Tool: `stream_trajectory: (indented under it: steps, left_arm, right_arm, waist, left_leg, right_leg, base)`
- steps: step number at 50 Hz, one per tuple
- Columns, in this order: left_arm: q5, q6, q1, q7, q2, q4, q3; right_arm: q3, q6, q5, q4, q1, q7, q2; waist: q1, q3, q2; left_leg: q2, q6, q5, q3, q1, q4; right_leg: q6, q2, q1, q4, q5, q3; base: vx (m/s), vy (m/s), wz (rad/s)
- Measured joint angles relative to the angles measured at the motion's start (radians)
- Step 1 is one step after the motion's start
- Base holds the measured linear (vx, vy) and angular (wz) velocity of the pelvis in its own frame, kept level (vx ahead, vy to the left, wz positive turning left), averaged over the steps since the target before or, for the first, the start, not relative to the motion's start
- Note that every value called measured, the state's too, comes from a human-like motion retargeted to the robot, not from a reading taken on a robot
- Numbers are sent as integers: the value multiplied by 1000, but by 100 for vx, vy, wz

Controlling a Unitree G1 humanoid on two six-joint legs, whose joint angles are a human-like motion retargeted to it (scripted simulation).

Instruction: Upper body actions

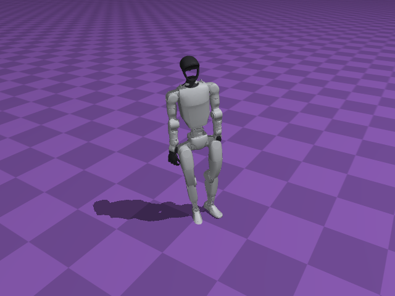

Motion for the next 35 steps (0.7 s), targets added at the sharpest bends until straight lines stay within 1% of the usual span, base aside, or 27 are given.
stream_trajectory:
  steps: [35]
  left_arm:
    - [0, 2, 2, 0, 0, 0, -1]
  right_arm:
    - [2, -3, -11, 1, 1, 1, 0]
  waist:
    - [3, -4, 0]
  left_leg:
    - [2, -1, -1, 3, 1, 0]
  right_leg:
    - [4, -3, 1, 0, 0, 4]
  base:
    - [0, 0, 0]
